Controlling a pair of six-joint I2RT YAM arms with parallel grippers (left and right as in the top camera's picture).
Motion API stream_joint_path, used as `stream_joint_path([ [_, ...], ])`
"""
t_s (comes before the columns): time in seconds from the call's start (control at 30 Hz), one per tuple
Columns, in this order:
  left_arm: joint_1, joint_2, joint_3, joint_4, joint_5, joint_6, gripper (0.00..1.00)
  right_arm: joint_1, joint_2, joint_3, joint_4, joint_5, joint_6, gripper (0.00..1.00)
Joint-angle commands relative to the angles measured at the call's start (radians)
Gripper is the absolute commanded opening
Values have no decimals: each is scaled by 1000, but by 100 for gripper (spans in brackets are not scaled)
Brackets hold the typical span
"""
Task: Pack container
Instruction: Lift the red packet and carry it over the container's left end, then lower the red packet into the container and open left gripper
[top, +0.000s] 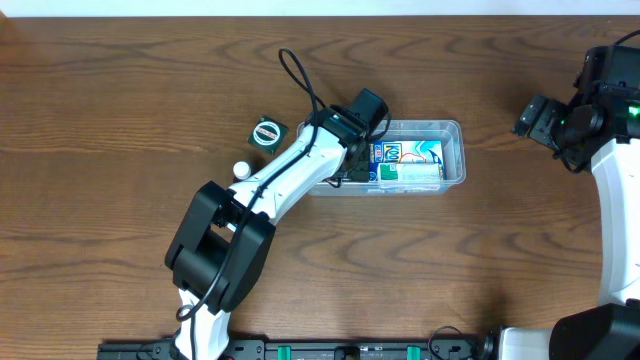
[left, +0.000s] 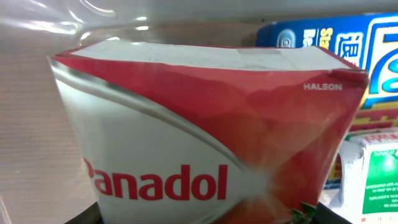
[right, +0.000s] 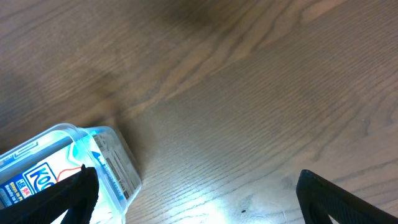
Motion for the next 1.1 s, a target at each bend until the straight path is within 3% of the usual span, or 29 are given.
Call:
stream_joint_path([
  [0.0, 6, 29, 3, 5, -20, -13, 60, -7, -5, 12, -2, 6, 13, 99],
  [0.63, 6, 72, 2, 24, -19, -13, 61, -7, -5, 12, -2, 6, 13, 99],
  [0.87, 6, 72, 2, 24, -19, -13, 73, -7, -5, 12, -2, 6, 13, 99],
  [1.07, 6, 72, 2, 24, -19, -13, 74, -7, -5, 12, -2, 6, 13, 99],
])
